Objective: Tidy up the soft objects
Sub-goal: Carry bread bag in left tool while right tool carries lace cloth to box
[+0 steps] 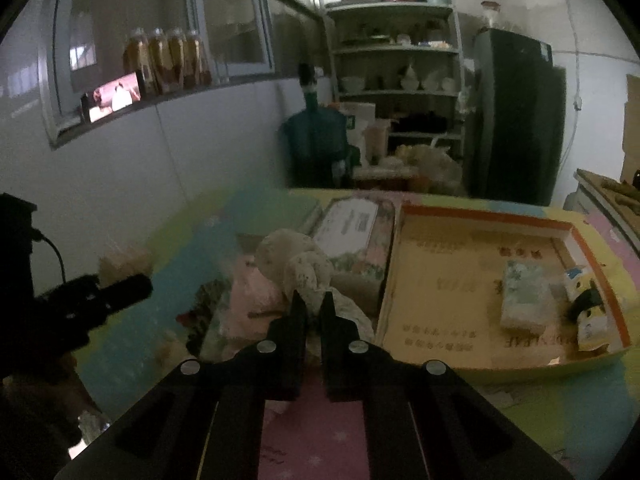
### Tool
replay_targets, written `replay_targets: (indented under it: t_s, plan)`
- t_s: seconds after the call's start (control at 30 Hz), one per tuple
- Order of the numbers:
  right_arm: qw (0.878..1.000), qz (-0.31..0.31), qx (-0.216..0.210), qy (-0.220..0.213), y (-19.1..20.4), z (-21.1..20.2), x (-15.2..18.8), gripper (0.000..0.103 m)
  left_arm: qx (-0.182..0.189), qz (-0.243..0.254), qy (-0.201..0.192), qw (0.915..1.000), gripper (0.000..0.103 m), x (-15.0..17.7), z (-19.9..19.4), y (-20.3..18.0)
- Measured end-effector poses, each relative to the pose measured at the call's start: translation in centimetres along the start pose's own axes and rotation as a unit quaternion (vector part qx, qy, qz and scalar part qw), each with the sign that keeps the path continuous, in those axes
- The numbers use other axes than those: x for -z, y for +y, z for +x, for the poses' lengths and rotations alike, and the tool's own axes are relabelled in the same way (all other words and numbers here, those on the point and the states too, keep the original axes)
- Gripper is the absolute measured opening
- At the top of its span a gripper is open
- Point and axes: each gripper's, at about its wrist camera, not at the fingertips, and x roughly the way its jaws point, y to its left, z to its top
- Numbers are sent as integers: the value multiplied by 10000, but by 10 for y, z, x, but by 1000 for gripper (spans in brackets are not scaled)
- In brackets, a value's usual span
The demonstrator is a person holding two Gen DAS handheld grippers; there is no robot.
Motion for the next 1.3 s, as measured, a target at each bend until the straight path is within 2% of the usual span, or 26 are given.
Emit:
replay_targets:
  t_s: [0.37, 0.57, 1.3]
  plan:
    - [9994, 30, 18, -358, -3, -29, -5, 6, -161, 177, -49, 9997, 63, -7, 3, -27]
    - [9988, 90, 83, -477, -9, -41, -6, 6, -29, 215, -36, 9998, 63, -8, 9, -37]
    - [9963, 342, 270, -748, -50, -68, -3, 6, 41, 523, 47, 9986, 63, -15, 30, -82]
